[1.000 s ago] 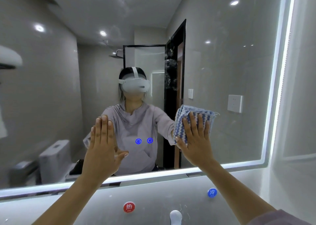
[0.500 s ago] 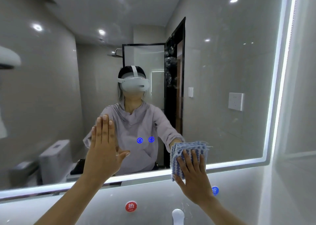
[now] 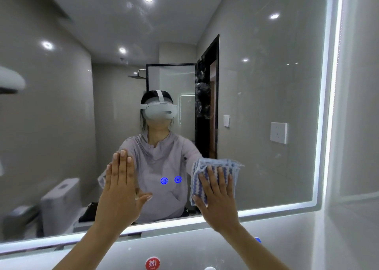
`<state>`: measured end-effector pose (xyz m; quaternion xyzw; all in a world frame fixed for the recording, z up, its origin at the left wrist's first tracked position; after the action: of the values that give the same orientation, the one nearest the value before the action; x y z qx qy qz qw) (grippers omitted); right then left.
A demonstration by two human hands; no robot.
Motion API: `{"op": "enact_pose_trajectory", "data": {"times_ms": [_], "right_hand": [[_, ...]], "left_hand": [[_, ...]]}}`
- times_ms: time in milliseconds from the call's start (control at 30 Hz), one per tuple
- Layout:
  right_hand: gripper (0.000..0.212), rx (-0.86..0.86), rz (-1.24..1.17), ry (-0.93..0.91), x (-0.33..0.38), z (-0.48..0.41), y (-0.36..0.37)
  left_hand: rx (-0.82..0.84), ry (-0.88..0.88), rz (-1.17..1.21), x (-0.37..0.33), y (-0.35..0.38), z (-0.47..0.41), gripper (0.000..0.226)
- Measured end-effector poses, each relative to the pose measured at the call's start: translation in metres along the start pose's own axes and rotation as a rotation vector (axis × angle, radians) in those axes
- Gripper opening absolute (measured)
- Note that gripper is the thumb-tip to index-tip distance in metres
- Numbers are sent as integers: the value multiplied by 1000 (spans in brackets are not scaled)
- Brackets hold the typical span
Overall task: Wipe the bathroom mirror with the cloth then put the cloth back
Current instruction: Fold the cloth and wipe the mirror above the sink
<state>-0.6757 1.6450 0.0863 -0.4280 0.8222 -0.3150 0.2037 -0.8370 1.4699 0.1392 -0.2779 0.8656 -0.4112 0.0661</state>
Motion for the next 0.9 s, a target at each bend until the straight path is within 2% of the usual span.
{"op": "enact_pose_trajectory", "data": {"times_ms": [267,633,900], "right_hand": [[66,-70,47,-12,-5,-56,-49],[71,-258,144,-4,-31,-142,-133],[74,-329,130,11,-32,-149,-147]], "left_hand": [[-6,5,0,-1,-2,3,103],[8,-1,7,-3,-7,2,102],[-1,2,19,-5,-7,2,103]]}}
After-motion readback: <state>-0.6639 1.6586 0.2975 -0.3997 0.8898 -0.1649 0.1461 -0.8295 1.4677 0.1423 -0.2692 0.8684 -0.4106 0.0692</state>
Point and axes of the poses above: each hand's wrist, its own z-axis away from the middle knuckle, its own y-axis out of the palm, x = y × z, the point moved 9 cm from there along -z, towards the middle knuckle, and after that the axes turned 12 degrees about x, right-handed, at the moved point
